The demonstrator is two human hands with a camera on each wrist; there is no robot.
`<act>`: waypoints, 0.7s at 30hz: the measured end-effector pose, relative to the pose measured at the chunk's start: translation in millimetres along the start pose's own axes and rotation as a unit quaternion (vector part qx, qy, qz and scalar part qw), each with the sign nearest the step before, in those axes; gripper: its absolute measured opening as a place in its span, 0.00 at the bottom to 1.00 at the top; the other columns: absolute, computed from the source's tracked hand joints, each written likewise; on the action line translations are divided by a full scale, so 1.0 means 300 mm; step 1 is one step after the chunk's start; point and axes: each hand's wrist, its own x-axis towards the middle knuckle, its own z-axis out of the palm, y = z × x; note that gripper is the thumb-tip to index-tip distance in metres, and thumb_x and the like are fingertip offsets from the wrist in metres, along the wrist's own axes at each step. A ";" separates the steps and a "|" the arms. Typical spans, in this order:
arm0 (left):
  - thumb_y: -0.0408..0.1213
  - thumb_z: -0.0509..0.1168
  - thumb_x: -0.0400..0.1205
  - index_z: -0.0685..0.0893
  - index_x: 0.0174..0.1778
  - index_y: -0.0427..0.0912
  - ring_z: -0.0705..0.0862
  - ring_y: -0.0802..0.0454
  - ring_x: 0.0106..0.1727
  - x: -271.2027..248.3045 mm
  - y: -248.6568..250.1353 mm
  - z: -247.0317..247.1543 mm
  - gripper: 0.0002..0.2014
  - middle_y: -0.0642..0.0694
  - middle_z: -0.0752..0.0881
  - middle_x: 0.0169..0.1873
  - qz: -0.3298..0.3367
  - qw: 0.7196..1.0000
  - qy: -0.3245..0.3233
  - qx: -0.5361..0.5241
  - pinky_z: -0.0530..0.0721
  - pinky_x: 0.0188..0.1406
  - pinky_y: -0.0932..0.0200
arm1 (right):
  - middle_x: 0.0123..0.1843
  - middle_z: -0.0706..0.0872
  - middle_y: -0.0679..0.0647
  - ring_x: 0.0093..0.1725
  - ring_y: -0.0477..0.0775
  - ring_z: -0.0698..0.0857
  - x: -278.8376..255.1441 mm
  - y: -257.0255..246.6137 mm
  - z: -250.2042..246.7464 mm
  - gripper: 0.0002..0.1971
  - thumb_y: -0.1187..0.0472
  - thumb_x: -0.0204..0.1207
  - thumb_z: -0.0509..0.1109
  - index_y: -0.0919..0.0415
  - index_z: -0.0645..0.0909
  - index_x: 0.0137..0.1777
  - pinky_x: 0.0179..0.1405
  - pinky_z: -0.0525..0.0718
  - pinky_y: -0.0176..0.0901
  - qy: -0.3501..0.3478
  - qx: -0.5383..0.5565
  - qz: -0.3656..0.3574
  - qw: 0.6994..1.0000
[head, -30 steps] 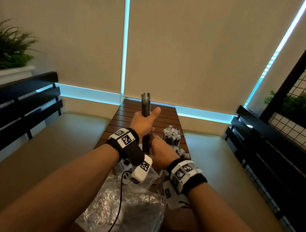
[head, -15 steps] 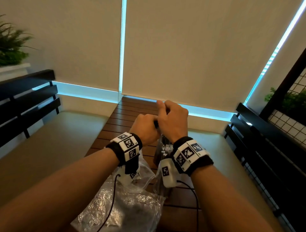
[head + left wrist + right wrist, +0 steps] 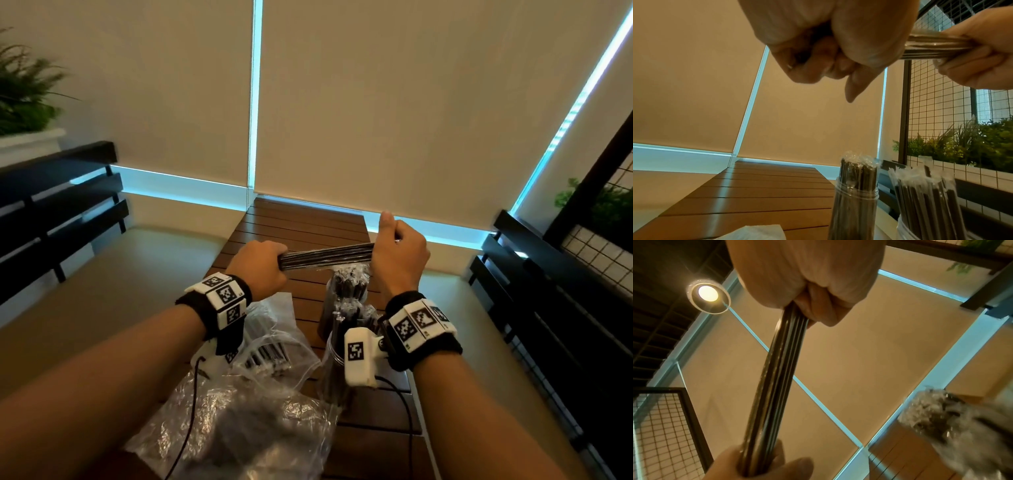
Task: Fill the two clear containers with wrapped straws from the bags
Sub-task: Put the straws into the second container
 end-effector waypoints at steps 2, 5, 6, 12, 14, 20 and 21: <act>0.36 0.67 0.76 0.81 0.33 0.48 0.80 0.52 0.30 0.007 0.008 0.000 0.06 0.51 0.82 0.26 -0.020 1.000 0.000 -0.002 0.76 0.31 0.60 | 0.26 0.70 0.46 0.28 0.46 0.69 -0.015 -0.005 0.012 0.22 0.50 0.82 0.68 0.55 0.67 0.28 0.33 0.71 0.40 0.004 0.033 0.027 0.999; 0.34 0.65 0.76 0.80 0.30 0.49 0.80 0.51 0.29 0.004 0.009 0.009 0.09 0.52 0.81 0.25 -0.018 1.000 -0.014 -0.007 0.75 0.29 0.62 | 0.34 0.81 0.48 0.33 0.49 0.77 -0.024 -0.014 0.013 0.14 0.47 0.74 0.76 0.51 0.75 0.37 0.36 0.80 0.44 -0.010 0.120 0.066 0.990; 0.34 0.64 0.76 0.78 0.29 0.50 0.78 0.52 0.27 0.000 0.008 0.013 0.11 0.53 0.80 0.24 -0.016 1.000 -0.018 -0.013 0.73 0.28 0.62 | 0.36 0.82 0.51 0.32 0.52 0.77 -0.023 -0.017 0.009 0.13 0.48 0.73 0.77 0.51 0.77 0.39 0.31 0.79 0.44 -0.025 0.170 0.091 0.981; 0.34 0.69 0.75 0.80 0.37 0.47 0.82 0.50 0.34 -0.002 0.027 0.043 0.06 0.53 0.81 0.29 -0.006 0.995 0.011 -0.095 0.76 0.33 0.59 | 0.37 0.91 0.62 0.17 0.50 0.72 -0.047 -0.074 0.028 0.13 0.54 0.81 0.71 0.54 0.82 0.34 0.16 0.71 0.37 -0.081 0.252 0.155 0.952; 0.32 0.73 0.73 0.78 0.45 0.49 0.83 0.52 0.41 0.012 -0.006 0.039 0.11 0.54 0.83 0.38 -0.059 0.986 0.007 -0.154 0.81 0.40 0.56 | 0.37 0.89 0.64 0.18 0.52 0.74 -0.037 -0.074 0.029 0.10 0.53 0.80 0.72 0.53 0.79 0.37 0.19 0.74 0.40 -0.039 0.241 0.176 0.954; 0.35 0.54 0.87 0.82 0.46 0.38 0.86 0.41 0.58 0.020 -0.095 -0.012 0.12 0.34 0.86 0.60 -0.325 0.748 -0.076 -0.574 0.79 0.64 0.45 | 0.30 0.81 0.54 0.17 0.50 0.76 -0.010 -0.059 0.008 0.18 0.50 0.75 0.74 0.66 0.79 0.49 0.20 0.78 0.40 -0.013 0.245 0.179 0.953; 0.44 0.51 0.89 0.82 0.46 0.37 0.86 0.39 0.59 0.022 -0.088 -0.013 0.18 0.31 0.86 0.61 -0.333 0.698 -0.093 -0.627 0.79 0.66 0.43 | 0.26 0.81 0.49 0.17 0.51 0.76 -0.022 -0.067 0.014 0.13 0.52 0.77 0.73 0.62 0.79 0.42 0.20 0.78 0.41 -0.024 0.247 0.163 0.955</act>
